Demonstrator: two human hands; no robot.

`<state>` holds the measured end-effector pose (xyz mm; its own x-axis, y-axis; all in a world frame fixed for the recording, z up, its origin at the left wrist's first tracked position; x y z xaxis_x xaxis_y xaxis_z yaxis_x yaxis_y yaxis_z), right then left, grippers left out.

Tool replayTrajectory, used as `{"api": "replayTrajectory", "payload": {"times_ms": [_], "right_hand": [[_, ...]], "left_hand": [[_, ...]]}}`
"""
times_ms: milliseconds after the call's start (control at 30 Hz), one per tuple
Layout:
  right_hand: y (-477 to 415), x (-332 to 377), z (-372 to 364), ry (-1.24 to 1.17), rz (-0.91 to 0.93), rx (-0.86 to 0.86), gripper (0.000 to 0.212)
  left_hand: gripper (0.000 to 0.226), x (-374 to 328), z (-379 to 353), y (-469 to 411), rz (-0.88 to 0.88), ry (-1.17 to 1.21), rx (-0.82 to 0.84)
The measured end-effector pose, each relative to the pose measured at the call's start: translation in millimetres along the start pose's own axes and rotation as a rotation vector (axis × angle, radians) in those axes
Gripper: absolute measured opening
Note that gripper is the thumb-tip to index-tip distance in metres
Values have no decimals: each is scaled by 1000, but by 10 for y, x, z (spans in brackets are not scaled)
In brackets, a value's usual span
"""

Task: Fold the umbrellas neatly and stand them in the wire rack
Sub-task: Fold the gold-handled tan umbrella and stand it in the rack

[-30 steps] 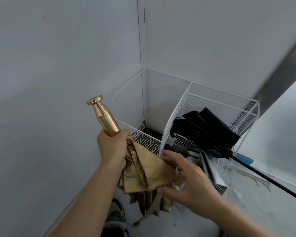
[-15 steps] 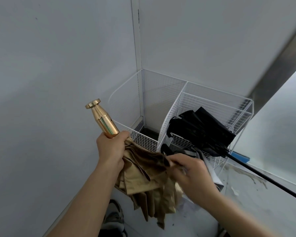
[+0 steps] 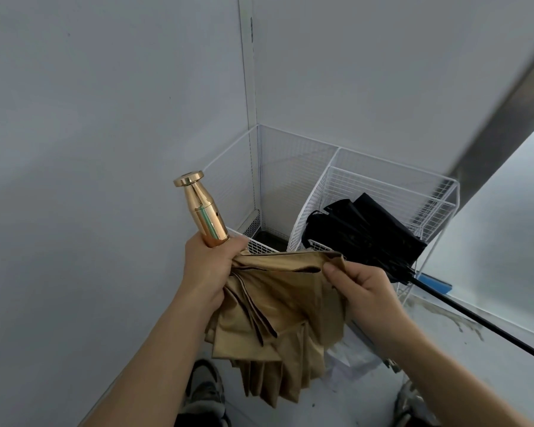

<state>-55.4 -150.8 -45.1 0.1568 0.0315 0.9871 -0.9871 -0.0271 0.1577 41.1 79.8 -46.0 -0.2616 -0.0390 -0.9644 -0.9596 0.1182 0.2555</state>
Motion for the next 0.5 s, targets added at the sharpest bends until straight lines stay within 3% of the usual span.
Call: {"api": "replayTrajectory", "payload": {"times_ms": [167,300,500], "right_hand": [[-39,-192,151,-113,-134,-29,29],[-48,-121,221,82,-87,-58,10],[-36,-47,156,124,-25,-31,18]], "left_hand": [[22,25,-238,31,48,52,207],[22,43,-259,23,76,158,254],[19,26,-273,15,69,213,296]]}}
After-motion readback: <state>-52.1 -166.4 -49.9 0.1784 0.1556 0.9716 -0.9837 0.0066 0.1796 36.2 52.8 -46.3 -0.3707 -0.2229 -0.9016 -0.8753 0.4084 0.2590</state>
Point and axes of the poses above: each hand's wrist, its own y-axis away from the middle knuckle, its own z-axis out of the back of the hand, x = y × z, the point moved 10 cm from there along -y, towards the middle knuckle, and after that the axes turned 14 degrees about x, right-handed, at the moved point
